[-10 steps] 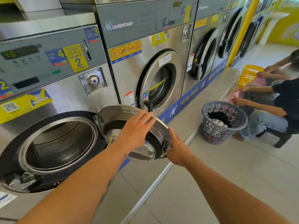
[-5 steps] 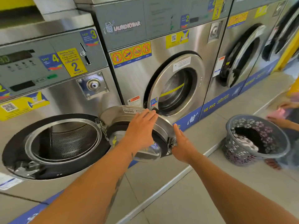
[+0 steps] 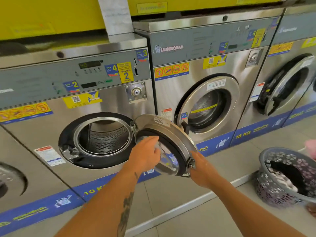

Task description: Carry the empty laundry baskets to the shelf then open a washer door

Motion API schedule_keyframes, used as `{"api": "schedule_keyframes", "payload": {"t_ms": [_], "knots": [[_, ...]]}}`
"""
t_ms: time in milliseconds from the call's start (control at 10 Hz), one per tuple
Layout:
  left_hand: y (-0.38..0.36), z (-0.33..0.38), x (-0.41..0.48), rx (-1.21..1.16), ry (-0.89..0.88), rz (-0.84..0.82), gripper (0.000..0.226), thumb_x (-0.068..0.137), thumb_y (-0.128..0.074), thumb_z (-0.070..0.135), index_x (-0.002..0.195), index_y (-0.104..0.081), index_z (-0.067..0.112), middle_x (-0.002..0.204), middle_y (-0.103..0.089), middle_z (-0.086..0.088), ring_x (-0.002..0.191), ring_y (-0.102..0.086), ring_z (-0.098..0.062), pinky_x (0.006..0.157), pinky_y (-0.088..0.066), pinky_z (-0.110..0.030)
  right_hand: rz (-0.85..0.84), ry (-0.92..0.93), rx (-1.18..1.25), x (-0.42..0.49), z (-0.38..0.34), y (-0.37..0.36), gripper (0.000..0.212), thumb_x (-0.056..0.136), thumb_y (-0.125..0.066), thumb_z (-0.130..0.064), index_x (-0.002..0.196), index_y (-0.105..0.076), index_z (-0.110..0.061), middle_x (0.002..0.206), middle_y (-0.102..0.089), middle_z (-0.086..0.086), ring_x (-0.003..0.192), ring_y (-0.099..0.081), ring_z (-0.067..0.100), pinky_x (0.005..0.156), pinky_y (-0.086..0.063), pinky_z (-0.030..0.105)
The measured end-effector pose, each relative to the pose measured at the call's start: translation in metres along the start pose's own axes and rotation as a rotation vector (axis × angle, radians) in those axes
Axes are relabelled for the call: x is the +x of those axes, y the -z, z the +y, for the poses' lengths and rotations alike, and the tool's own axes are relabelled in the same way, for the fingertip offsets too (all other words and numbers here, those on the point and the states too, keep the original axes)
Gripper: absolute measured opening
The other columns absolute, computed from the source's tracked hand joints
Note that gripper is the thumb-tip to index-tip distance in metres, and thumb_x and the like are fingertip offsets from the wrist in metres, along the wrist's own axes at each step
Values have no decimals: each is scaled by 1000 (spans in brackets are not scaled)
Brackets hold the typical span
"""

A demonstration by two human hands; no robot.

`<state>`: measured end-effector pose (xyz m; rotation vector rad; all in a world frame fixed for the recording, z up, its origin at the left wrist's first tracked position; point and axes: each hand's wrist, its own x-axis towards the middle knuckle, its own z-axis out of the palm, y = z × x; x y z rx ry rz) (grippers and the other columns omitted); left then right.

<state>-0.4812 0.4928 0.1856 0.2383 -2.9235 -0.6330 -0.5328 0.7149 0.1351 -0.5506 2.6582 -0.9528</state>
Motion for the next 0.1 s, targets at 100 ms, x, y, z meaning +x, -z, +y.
{"api": "schedule_keyframes", "payload": {"t_ms": [100], "knots": [[14,-28,-45,68,115,53,47,92,-44,28,138,-46,19,145,-47,0,130,-45,-24,105,-37,-36,-1,7,-87,-14,-33,-7,49,87,-52,-20,135,-41,-19,137,-48,9,124,-48,33,102,-42,45]]}}
